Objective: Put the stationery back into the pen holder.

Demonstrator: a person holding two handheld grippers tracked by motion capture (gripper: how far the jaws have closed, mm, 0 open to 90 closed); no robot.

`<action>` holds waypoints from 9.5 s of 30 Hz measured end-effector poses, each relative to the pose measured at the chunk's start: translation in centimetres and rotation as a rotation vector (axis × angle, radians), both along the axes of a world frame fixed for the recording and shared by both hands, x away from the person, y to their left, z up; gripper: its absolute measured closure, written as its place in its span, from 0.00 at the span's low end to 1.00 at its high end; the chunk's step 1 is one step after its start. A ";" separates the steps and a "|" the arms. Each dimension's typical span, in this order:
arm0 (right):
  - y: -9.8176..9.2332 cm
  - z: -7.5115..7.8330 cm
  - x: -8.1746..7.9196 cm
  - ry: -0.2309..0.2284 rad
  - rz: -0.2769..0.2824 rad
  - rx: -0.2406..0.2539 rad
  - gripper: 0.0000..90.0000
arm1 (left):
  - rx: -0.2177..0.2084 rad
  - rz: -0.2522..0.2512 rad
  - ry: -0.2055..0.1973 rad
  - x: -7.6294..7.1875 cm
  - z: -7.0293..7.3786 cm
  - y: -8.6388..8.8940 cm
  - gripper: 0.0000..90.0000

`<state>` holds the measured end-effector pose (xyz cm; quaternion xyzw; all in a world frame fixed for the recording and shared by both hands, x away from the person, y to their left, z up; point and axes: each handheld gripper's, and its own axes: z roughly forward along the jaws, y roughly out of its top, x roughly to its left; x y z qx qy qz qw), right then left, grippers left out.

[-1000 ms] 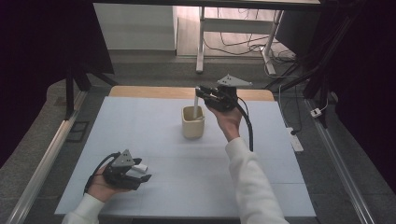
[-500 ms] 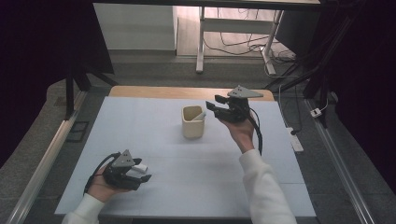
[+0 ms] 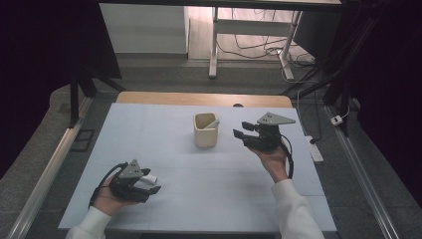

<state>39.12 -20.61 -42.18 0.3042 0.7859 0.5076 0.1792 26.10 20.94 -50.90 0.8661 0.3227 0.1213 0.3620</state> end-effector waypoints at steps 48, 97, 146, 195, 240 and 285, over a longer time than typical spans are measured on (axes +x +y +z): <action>-9.3 -6.4 -7.6 0.070 0.006 -0.085 0.53 | -0.016 0.079 -0.017 0.5 0.6 3.1 0.29; -10.6 -7.0 -7.4 0.096 -0.013 -0.123 0.52 | 0.433 -0.342 0.115 7.2 0.0 2.2 0.37; -9.8 -6.7 -7.6 0.077 0.002 -0.121 0.52 | 0.236 -0.377 0.017 5.7 2.1 -0.8 0.73; -0.3 -5.0 -8.8 0.052 0.317 -0.231 0.51 | 0.177 -0.416 0.021 4.8 1.2 -11.4 0.73; 6.9 -7.1 -10.5 -0.088 0.593 -0.708 0.73 | 0.106 -0.554 0.087 4.3 1.6 -15.3 0.73; 3.6 -6.7 -8.6 -0.019 0.428 -0.248 0.79 | -0.241 -0.309 -0.026 4.6 2.7 -11.9 0.42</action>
